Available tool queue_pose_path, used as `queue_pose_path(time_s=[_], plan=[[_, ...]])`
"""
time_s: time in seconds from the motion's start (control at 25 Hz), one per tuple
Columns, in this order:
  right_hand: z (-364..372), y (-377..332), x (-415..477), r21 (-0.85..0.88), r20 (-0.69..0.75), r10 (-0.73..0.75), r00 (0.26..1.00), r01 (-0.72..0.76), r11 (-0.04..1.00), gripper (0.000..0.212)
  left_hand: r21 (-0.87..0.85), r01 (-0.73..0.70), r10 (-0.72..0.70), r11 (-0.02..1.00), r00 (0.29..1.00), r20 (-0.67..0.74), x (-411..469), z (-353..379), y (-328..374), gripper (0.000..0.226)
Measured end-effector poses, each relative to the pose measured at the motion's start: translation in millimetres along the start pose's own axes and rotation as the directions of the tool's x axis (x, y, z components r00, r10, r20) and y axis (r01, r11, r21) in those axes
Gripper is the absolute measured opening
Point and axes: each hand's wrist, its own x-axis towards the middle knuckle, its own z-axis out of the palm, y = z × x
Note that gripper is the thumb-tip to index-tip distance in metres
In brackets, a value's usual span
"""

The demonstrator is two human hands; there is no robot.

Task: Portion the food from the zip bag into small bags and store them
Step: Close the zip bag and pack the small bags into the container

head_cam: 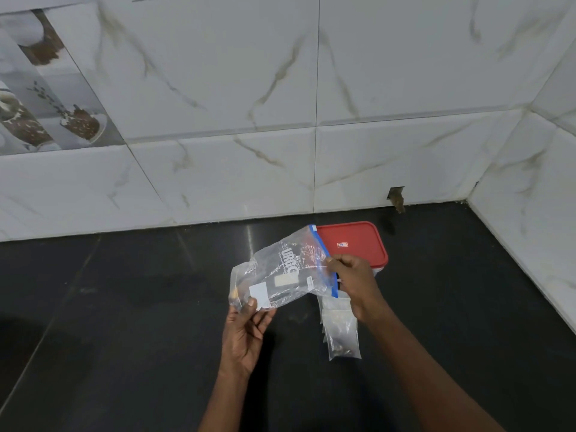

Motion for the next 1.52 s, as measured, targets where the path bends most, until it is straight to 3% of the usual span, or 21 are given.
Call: queue_pose_path(time_s=[0.08,0.16,0.36,0.48,0.56,0.6,0.68,0.76,0.8,0.88,0.96,1.16,1.24,1.36,1.44,1.52], plan=[[-4,-3,-3,0.212,0.155,0.183,0.971,-0.213,0.954,0.028,-0.022,0.009,-0.009,1.000,1.000,0.014,0,0,0,0.034],[-7,-3,-3,0.340,0.221,0.242,0.945,-0.307,0.889,0.034,-0.014,0.019,-0.018,1.000,1.000,0.024,2,0,2,0.033],[-15,-8,-5,0.407,0.162,0.129,0.978,-0.185,0.894,0.022,-0.008,0.054,-0.053,0.999,0.998,0.018,2,-3,5,0.034],[-21,-15,-7,0.428,0.297,0.131,0.946,-0.254,0.867,0.021,0.011,0.058,-0.058,0.998,0.998,0.012,2,-4,4,0.033],[-20,-18,-9,0.333,0.296,0.148,0.944,-0.247,0.910,0.019,0.026,0.056,-0.057,0.998,0.998,0.012,2,-4,5,0.033],[-18,-16,-8,0.253,0.221,0.118,0.968,-0.174,0.952,0.016,0.032,0.055,-0.055,0.998,0.998,0.014,2,-3,5,0.033],[-13,-11,-3,-0.121,-0.056,-0.110,0.992,0.102,0.987,0.007,0.069,0.047,-0.048,0.996,0.999,0.013,4,-4,6,0.032],[-10,-3,3,-0.400,-0.148,-0.307,0.940,0.227,0.888,0.009,0.101,0.046,-0.048,0.994,0.999,0.020,8,-3,5,0.032],[-11,-1,6,-0.386,-0.126,-0.281,0.951,0.214,0.897,0.015,0.110,0.044,-0.047,0.993,0.999,0.025,9,-3,3,0.032],[-14,3,6,-0.233,-0.037,-0.085,0.996,0.074,0.970,0.025,0.125,0.023,-0.028,0.992,0.999,0.039,9,-2,3,0.035],[-21,4,3,-0.148,0.047,0.019,0.999,-0.012,0.989,0.031,0.138,-0.004,-0.004,0.990,0.998,0.061,9,-2,4,0.053],[-47,6,2,-0.097,0.060,-0.076,0.995,0.081,0.992,0.025,0.153,0.028,-0.031,0.988,0.999,0.021,20,-7,15,0.058],[-49,4,6,-0.047,0.016,-0.092,0.996,0.093,0.995,0.028,0.260,0.006,-0.029,0.965,0.996,0.083,24,-5,22,0.044],[-47,2,10,0.150,-0.075,-0.076,0.994,0.086,0.985,0.035,0.386,0.026,-0.117,0.922,0.969,0.217,21,2,27,0.050],[-48,1,15,0.286,-0.077,-0.038,0.996,0.059,0.957,0.038,0.405,0.043,-0.160,0.913,0.952,0.261,20,5,24,0.047],[-50,-4,18,0.297,-0.044,-0.009,0.999,0.022,0.955,0.043,0.392,0.010,-0.117,0.920,0.961,0.251,19,9,21,0.039]])
